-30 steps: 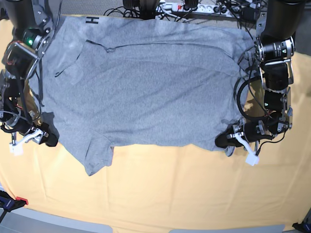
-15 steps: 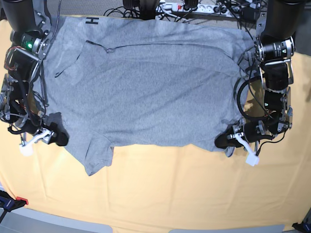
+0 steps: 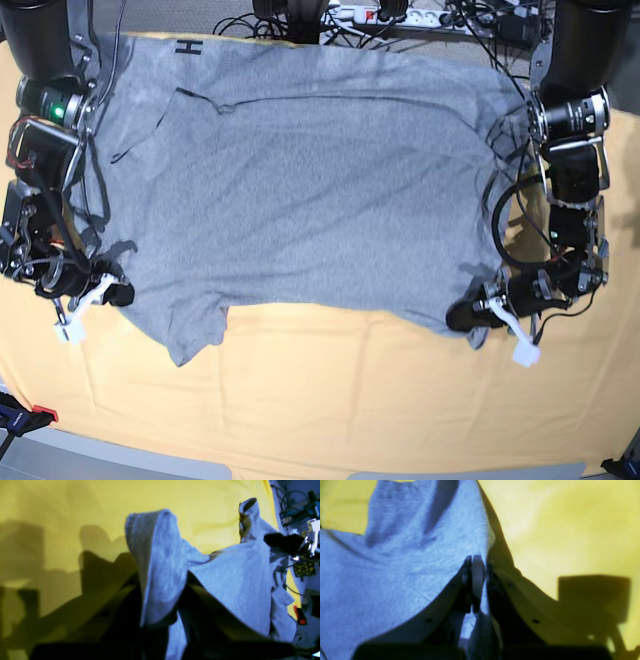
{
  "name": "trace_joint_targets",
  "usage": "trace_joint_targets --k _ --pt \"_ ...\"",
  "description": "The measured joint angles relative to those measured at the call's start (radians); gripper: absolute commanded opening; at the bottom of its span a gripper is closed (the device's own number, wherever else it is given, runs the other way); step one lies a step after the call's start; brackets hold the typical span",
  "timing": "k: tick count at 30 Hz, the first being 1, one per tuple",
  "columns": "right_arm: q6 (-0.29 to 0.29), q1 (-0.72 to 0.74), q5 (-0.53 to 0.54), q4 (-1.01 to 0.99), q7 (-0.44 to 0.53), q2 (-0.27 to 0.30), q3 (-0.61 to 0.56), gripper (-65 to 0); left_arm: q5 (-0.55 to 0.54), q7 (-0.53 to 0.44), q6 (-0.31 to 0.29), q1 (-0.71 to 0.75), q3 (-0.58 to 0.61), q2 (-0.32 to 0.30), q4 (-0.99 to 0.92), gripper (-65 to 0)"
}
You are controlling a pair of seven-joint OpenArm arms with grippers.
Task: Layout the t-shirt on the table in an organized manner, then fold the t-shirt properly
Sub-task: 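Fold the side edge over toward the shirt's middle with both grippers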
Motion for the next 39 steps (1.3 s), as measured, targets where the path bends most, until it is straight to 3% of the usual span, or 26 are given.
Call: trace_joint_targets --k 8,13,15,17,21,29,32,39 --pt "0.0 0.089 -0.019 0.0 0.002 0.004 0.0 -65.0 0.132 -0.091 -0.003 -0.129 0.0 0.003 -0.002 -65.0" --pt "0.0 0.114 -0.029 0.0 -0.003 0.006 0.0 -65.0 0.13 -0.076 -0.003 -0.164 0.0 0.005 -0.002 -65.0" --pt "0.0 0.106 0.012 0.0 -0.067 0.011 0.0 -65.0 0.127 -0.029 -0.002 -0.151 0.0 0.003 -0.002 -65.0" --pt "0.0 0.085 0.092 0.002 -0.113 0.017 0.0 -65.0 0.066 0.023 -0.001 -0.12 0.0 0.0 -0.001 -65.0" --pt "-0.004 0.016 0.142 0.064 -0.171 0.018 0.0 -65.0 -0.089 0.148 -0.001 -0.054 0.0 0.0 -0.002 -65.0" --pt "-0.003 -0.213 0.15 0.436 -0.174 0.021 -0.002 -65.0 -0.41 0.431 -0.003 -0.021 0.0 -0.01 -0.002 -65.0" --pt "-0.003 -0.288 0.149 0.559 -0.177 0.035 -0.004 -65.0 -0.513 0.427 -0.004 -0.014 0.001 -0.033 -0.002 -65.0" --pt "-0.003 -0.326 0.159 0.633 -0.176 0.092 -0.005 -65.0 -0.529 0.428 -0.003 -0.016 0.001 -0.095 0.0 -65.0"
